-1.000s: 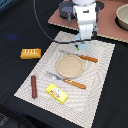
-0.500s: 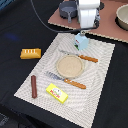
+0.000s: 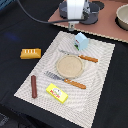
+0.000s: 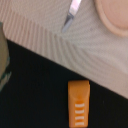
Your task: Interact with the objects in diverse but meaningful ways.
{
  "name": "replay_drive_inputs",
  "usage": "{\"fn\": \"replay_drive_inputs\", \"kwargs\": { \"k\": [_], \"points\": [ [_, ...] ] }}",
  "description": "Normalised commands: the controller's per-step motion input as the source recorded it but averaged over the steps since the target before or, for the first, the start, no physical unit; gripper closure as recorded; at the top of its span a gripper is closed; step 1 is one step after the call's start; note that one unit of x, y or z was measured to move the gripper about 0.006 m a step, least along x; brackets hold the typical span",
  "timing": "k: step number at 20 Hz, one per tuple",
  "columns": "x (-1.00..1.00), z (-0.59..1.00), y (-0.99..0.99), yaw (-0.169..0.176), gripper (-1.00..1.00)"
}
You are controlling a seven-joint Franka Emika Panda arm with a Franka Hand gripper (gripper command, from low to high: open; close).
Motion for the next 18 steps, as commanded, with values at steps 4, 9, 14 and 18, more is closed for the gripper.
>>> {"fn": "replay_drive_inputs", "kwargs": {
  "k": [4, 9, 14, 18],
  "points": [
    [-0.76, 0.09, -0.43, -0.043, -1.00],
    [-0.63, -0.08, -0.56, -0.048, -1.00],
    [-0.63, -0.26, -0.52, -0.042, -1.00],
    [-0.65, -0.38, -0.44, -0.025, -1.00]
  ]
}}
